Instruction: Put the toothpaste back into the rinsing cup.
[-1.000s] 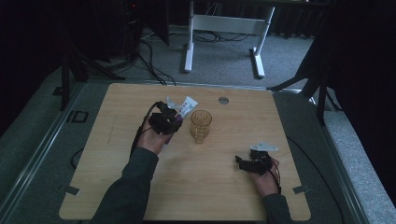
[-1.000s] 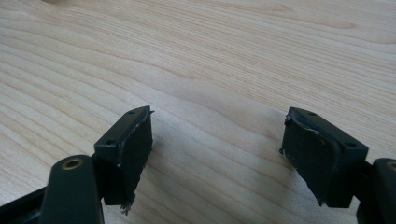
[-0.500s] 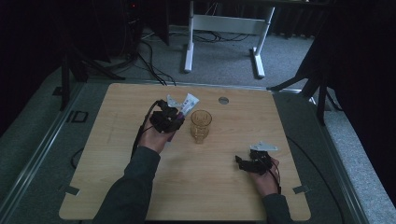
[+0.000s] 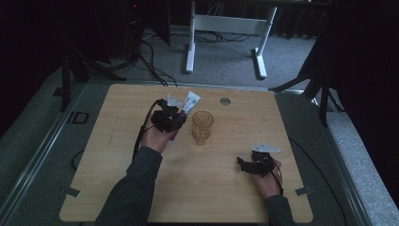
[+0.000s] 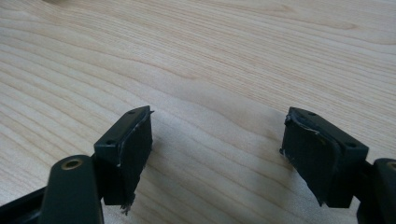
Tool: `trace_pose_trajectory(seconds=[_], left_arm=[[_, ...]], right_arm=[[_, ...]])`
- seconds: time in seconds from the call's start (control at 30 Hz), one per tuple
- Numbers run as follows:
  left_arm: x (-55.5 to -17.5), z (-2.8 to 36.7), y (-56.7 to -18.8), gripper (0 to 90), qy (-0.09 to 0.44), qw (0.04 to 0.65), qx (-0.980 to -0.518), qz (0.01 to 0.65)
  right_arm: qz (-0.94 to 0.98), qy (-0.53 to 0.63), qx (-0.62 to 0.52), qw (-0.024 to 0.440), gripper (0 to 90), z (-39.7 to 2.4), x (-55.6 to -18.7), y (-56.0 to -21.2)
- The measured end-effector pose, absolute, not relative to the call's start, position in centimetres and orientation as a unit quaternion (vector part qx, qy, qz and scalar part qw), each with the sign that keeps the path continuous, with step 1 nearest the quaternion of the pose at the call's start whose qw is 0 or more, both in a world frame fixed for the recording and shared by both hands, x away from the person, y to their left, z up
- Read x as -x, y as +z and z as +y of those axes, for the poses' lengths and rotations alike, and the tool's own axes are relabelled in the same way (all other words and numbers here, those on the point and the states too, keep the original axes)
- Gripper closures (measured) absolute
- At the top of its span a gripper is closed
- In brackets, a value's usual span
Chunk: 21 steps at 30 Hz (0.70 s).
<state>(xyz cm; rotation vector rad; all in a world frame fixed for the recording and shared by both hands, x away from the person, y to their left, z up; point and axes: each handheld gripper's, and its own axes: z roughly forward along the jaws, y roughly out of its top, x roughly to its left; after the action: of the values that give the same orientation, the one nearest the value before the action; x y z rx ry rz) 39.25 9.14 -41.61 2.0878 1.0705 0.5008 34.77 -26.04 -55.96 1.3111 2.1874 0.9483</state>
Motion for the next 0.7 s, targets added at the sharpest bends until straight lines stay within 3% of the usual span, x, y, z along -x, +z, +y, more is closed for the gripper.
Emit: trace_pose_trajectory(seconds=[0.7], left_arm=[[-39.89,8.19,-40.66,74.2,0.211,0.387,-0.805,0.397]], right_arm=[[0.786,0.341,-0.471,0.209,24.0,-26.03,-34.77,-55.96]])
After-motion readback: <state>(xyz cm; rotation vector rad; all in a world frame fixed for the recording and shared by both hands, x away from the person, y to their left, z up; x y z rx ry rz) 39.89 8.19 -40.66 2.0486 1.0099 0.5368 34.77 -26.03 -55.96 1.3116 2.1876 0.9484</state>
